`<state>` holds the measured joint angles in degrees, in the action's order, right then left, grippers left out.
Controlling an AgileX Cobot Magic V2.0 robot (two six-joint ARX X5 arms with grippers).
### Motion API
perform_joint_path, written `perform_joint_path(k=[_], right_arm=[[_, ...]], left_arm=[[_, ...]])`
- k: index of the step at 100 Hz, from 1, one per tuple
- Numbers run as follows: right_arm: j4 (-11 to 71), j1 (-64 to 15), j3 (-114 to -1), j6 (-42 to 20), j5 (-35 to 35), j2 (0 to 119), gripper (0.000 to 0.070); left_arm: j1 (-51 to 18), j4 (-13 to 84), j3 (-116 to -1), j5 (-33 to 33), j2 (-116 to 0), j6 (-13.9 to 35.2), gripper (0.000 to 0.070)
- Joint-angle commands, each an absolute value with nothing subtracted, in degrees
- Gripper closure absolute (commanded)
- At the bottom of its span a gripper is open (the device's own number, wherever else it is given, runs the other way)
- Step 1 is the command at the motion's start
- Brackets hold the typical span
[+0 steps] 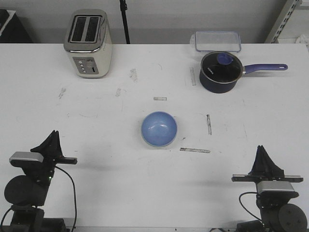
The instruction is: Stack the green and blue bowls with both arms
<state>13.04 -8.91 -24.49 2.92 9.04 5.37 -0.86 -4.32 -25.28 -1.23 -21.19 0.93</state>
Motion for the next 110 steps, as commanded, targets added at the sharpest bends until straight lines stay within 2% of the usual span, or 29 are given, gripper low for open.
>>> perform_joint_path(k=[1,18,80,110], right_arm=[[12.5,-9.0,-24.7,2.4,9.1,5.2,0.069],[12.5,-9.0,-24.7,2.4,9.0,5.2,0.069],[12.5,-9.0,-24.7,2.4,9.0,5.2,0.069],[12.5,-9.0,-24.8,2.4,9.1,5.2,0.069]], left_arm=[[-0.8,-7.9,-23.0,-1.0,-20.7,0.4,0.0699],[-0.7,-12.1,-16.2,-1.0,-16.5,0.4,0.0699],[-0.7,-8.4,-1.9,-1.0,-0.1,0.4,0.0699],[-0.6,-7.2,-0.7,-1.0,-0.2,0.7,0.0698]])
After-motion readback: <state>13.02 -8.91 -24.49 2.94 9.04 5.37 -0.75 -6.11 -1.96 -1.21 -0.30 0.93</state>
